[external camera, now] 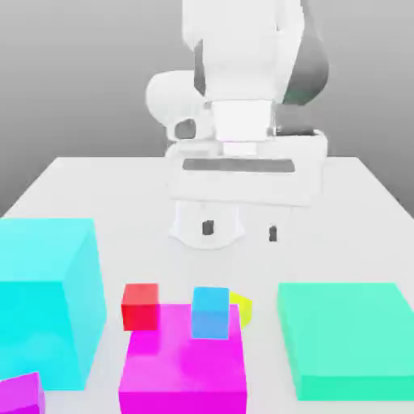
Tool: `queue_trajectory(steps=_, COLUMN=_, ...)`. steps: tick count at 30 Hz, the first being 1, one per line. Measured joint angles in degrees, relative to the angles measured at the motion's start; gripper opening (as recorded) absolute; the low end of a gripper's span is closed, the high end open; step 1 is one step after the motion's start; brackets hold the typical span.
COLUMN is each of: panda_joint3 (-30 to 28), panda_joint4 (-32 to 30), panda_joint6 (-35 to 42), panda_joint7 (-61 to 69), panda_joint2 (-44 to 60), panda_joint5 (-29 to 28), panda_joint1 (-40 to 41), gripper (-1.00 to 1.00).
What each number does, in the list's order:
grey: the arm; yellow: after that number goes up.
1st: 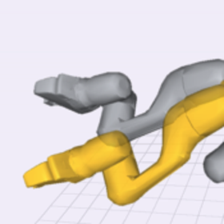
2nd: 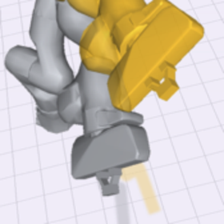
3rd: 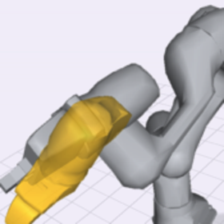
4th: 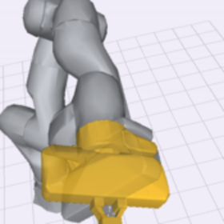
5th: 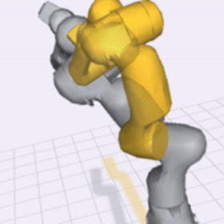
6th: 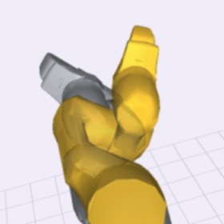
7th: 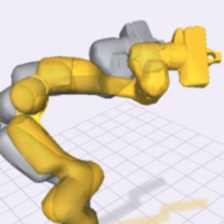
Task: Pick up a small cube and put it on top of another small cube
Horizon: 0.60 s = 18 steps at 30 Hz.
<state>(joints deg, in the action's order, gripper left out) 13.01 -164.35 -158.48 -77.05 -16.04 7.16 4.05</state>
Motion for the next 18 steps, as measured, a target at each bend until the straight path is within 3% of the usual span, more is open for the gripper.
queue_trajectory(steps=2, panda_joint3=2.32, panda_joint4=-4.14, panda_joint6=-4.62, panda_joint7=-5.49, panda_joint2=5.66, panda_joint5=-0.3, panda_joint1=1.06, gripper=0.0)
queue_trajectory(steps=4, panda_joint3=1.57, panda_joint4=-5.96, panda_joint6=-10.83, panda_joint7=-14.08, panda_joint2=13.69, panda_joint5=-7.57, panda_joint1=1.98, gripper=0.0)
queue_trajectory(steps=7, panda_joint3=-7.64, panda_joint4=-5.41, panda_joint6=-16.75, panda_joint7=-22.44, panda_joint2=21.36, panda_joint5=-17.67, panda_joint1=-4.92, gripper=0.0)
queue_trajectory(steps=10, panda_joint3=-14.01, panda_joint4=-4.34, panda_joint6=-21.95, panda_joint7=-24.1, panda_joint2=27.72, panda_joint5=-19.63, panda_joint1=-10.88, gripper=0.0)
queue_trajectory(steps=11, panda_joint3=-14.87, panda_joint4=-4.04, panda_joint6=-23.46, panda_joint7=-23.98, panda_joint2=29.53, panda_joint5=-19.42, panda_joint1=-11.81, gripper=-1.0)
queue_trajectory(steps=18, panda_joint3=-15.32, panda_joint4=-3.98, panda_joint6=-23.85, panda_joint7=-24.07, panda_joint2=29.87, panda_joint5=-19.49, panda_joint1=-12.27, gripper=-1.0)
